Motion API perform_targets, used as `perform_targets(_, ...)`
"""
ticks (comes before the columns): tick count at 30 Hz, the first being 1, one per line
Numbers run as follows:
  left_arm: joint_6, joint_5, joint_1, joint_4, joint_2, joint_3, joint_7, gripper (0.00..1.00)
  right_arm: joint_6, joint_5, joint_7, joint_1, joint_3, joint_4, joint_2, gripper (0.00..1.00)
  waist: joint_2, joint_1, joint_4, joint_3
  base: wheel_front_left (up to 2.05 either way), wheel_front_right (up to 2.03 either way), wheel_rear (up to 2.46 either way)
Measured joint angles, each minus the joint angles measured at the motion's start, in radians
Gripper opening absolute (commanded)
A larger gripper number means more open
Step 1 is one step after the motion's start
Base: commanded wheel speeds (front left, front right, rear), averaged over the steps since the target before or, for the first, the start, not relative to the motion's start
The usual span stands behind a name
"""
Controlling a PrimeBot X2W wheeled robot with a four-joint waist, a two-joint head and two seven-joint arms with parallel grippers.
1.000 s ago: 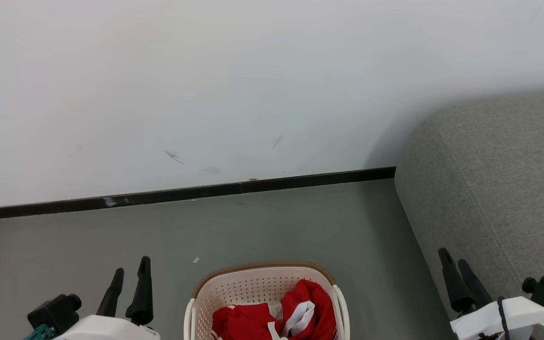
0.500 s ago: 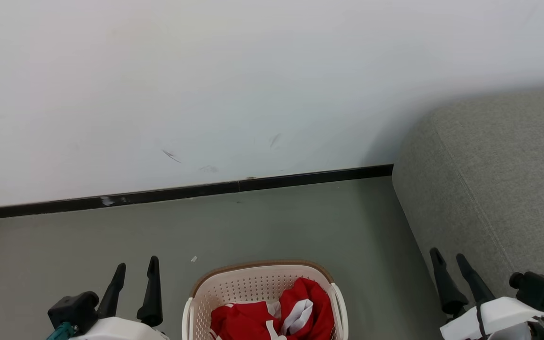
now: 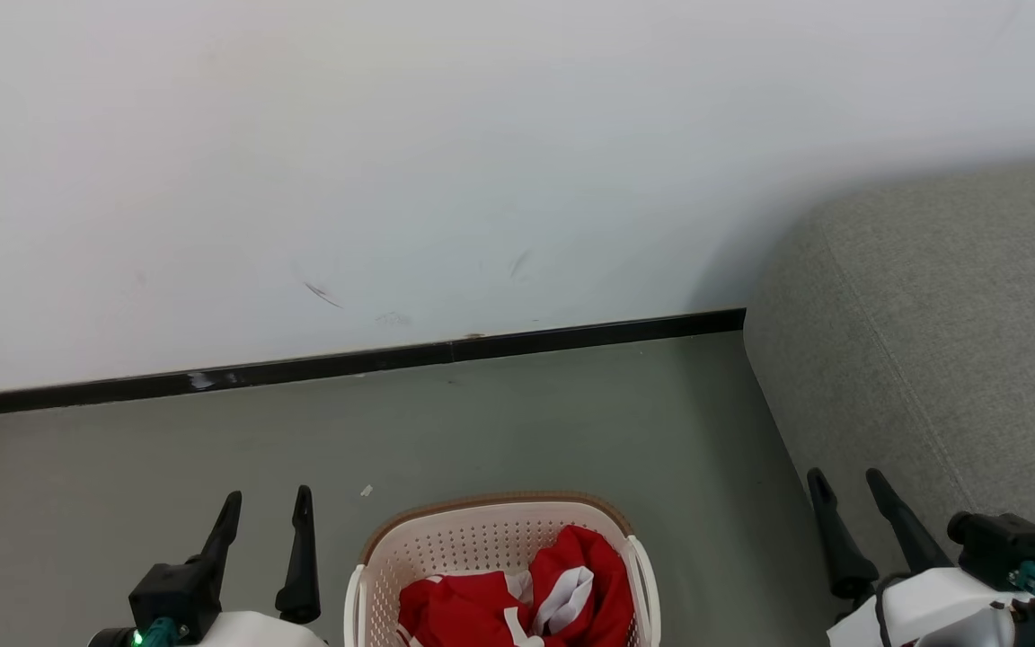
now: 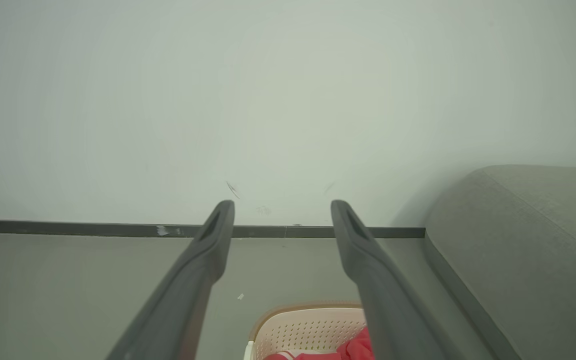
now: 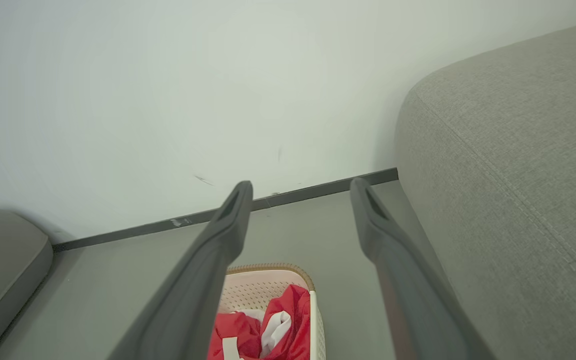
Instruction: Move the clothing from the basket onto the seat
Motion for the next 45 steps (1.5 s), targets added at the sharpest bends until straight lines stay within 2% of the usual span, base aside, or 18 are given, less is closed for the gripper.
perform_targets(12, 0.041, 0.151, 0.0, 0.001, 0.002, -0.017, -0.043, 1.0, 0.0, -0.177, -0.035, -0.005, 0.011, -0.008, 0.0, 1.0, 0.0, -0.0001, -0.003, 0.003, 0.0, 0.0, 0.0)
perform_targets(45, 0.048, 0.159, 0.0, 0.03, 0.001, -0.011, -0.044, 1.0, 0.0, -0.186, -0.035, -0.013, 0.013, -0.005, 0.001, 1.0, 0.0, -0.0003, 0.002, -0.008, 0.0, 0.0, 0.0)
